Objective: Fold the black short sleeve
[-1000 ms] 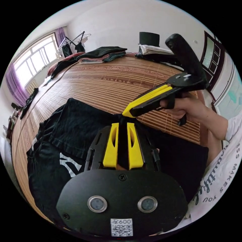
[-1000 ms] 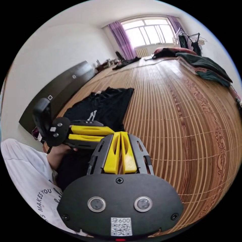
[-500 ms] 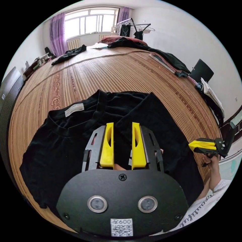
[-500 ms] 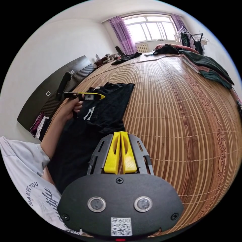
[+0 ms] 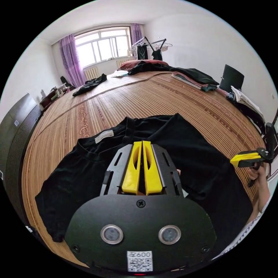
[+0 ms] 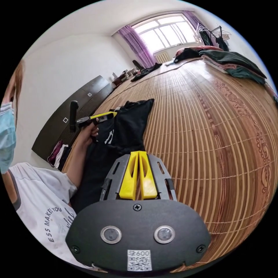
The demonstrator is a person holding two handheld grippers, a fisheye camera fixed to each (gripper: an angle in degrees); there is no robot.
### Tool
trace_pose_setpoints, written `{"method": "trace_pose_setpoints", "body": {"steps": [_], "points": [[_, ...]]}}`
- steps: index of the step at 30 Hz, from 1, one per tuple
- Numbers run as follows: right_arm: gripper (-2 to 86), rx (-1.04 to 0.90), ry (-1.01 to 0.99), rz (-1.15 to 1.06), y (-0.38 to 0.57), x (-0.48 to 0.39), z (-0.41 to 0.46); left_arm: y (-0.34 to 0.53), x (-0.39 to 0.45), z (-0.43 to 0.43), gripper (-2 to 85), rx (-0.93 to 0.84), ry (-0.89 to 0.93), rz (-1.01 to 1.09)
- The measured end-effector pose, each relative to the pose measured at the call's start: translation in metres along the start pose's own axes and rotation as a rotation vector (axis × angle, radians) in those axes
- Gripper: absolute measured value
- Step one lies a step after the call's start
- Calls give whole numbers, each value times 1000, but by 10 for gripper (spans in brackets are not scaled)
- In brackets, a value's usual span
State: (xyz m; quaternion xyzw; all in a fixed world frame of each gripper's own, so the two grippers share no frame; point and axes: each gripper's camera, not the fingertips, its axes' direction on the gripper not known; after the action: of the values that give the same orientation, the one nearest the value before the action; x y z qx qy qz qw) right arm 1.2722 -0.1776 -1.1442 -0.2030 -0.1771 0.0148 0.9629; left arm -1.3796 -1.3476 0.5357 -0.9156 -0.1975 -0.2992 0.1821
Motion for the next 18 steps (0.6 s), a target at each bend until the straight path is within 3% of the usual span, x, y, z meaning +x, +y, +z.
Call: {"method": "trace_pose_setpoints", "body": {"steps": [3, 10, 18], "points": [[-9, 204, -17, 6, 19, 7, -31, 0, -7, 4, 13, -16, 47, -14], [-8, 108, -93, 113, 11, 46, -13, 0, 15, 32, 15, -69, 5, 18], [-8, -17, -68, 43, -11, 35, 9, 6, 28, 43, 21, -73, -2, 21]]}}
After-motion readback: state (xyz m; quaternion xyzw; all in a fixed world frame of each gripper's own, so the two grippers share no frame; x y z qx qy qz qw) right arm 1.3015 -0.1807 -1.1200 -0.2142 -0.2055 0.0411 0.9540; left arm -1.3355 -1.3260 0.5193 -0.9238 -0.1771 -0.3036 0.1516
